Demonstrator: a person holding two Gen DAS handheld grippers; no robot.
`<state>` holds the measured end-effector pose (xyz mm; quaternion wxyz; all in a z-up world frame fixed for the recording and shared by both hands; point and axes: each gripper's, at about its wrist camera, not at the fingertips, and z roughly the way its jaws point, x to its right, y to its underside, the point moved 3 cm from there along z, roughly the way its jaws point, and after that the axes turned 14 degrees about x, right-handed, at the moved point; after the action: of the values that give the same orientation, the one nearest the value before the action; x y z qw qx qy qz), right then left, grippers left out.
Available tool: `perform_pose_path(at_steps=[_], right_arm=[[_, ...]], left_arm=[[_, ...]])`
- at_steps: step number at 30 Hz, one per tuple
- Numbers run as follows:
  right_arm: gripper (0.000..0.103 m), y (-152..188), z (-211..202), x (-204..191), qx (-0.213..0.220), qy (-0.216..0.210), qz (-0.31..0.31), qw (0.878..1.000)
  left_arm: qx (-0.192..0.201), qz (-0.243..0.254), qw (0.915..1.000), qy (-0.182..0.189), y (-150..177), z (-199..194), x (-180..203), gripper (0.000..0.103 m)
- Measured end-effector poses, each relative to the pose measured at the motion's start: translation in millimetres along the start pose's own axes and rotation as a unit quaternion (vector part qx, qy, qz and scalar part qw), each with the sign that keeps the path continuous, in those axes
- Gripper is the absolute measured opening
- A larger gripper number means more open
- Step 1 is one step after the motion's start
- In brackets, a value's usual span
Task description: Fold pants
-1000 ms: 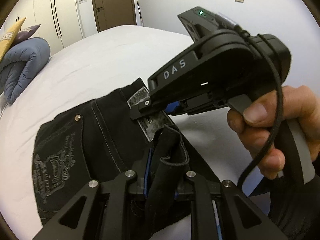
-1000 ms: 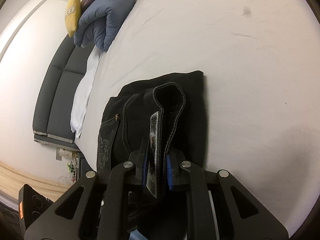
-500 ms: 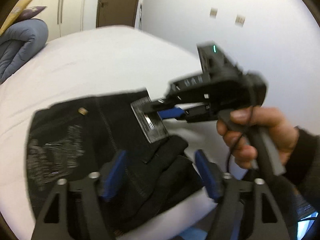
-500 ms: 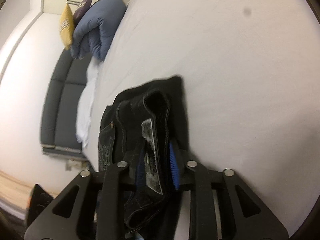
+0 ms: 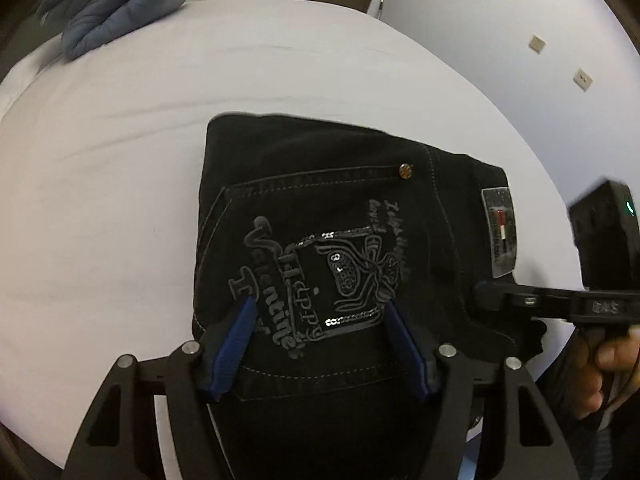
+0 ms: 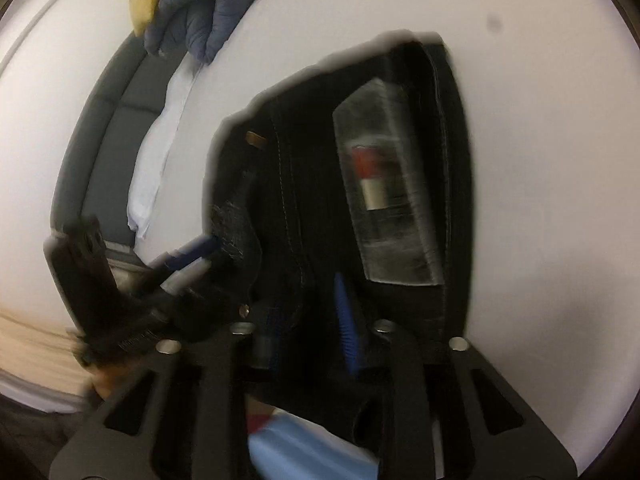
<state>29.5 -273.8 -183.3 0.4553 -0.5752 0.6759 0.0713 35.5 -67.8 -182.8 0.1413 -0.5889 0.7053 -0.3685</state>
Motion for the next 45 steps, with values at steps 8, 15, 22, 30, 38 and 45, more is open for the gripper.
perform_pose_path(at_steps=[8,15,22,30,38,45], right_arm=[[0.018,-3.7,-27.2,-28.3,0.009,0.059,-0.045,0.997],[0.017,7.2,-16.9,-13.4,0.017,0.065,-0.030,0.997],[0.017,10.5,-17.7,-13.0,0.031,0.066,-0.054,0.996],[0.037,9.8,-33.7,-43.1,0.047,0.060,-0.090,0.993],[0.054,14.9,-59.1,-34.6,0.071,0.042,-0.057,0.995],[0.064,-18.2,-86.8,-10.0,0.111,0.048,-0.009,0.993]], left_arm=[[0.029,0.014,0.9995,-0.003,-37.7,-7.4,-2.8,0.048],[-0.006,0.041,0.9985,-0.036,-53.3,35.0,-10.4,0.047],[0.005,0.079,0.9950,-0.061,11.0,-12.0,13.9,0.074],[-0.007,0.061,0.9954,-0.073,35.4,-37.9,1.0,0.084],[-0.031,0.025,0.9968,-0.069,19.2,-47.7,1.4,0.091],[-0.015,0.069,0.9902,-0.121,-7.9,-76.7,4.2,0.093]])
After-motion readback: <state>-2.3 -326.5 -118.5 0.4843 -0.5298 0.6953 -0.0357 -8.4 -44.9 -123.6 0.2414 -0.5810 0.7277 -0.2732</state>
